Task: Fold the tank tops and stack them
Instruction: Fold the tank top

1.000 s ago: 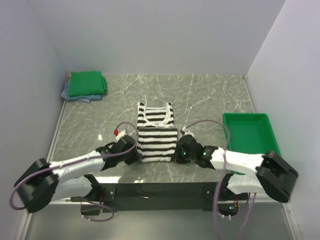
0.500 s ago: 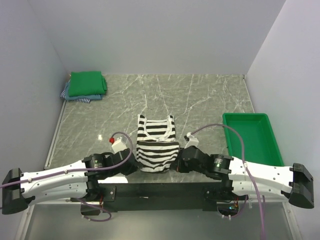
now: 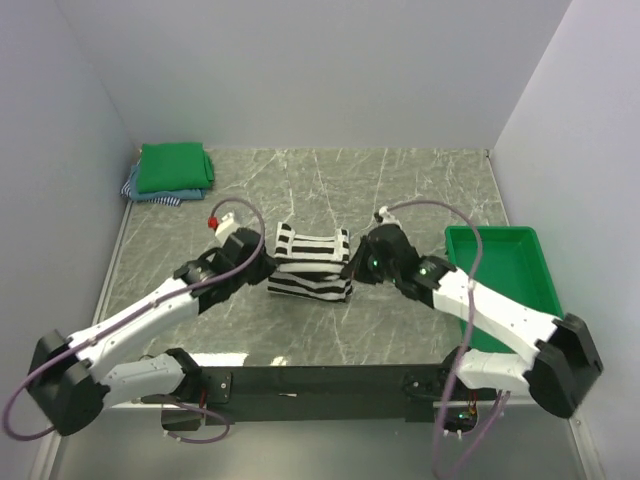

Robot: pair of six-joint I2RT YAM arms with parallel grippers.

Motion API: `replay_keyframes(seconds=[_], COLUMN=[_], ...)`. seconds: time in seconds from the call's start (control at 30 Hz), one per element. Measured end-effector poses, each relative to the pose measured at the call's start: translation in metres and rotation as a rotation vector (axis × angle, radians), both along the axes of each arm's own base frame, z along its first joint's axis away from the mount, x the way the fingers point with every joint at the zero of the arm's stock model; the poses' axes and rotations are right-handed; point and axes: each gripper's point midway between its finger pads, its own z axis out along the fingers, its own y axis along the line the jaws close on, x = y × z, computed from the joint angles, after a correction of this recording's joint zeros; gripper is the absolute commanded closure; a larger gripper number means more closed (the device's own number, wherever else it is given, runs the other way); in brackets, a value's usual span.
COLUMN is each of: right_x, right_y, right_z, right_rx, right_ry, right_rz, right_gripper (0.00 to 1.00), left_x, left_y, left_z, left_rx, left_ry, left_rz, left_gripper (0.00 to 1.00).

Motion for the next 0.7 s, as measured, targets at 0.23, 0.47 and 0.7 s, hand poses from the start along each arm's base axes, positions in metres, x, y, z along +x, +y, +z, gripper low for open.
replay_keyframes(seconds=[0.23, 0.47, 0.7], right_x=[0.086, 0.174, 0.203], right_y=[-0.004, -0.003, -0.014], right_z=[-0.006, -0.020, -0.052], right_rx=[0.003, 0.003, -0.066], right_ry=[0.032, 0.053, 0.107], right_rz=[-0.034, -0.055, -0.068], right_gripper=[1.00, 0.64, 0.55], left_x=[0.088, 0.177, 0.210], left_y=[0.002, -0.004, 0.012], left_z=[-0.016, -0.044, -0.059], left_rx=[-0.003, -0.017, -0.029], left_ry=[0.009, 0.007, 0.003], left_rz=[0.022, 0.002, 0.010], left_gripper=[0.99, 0.59, 0.37])
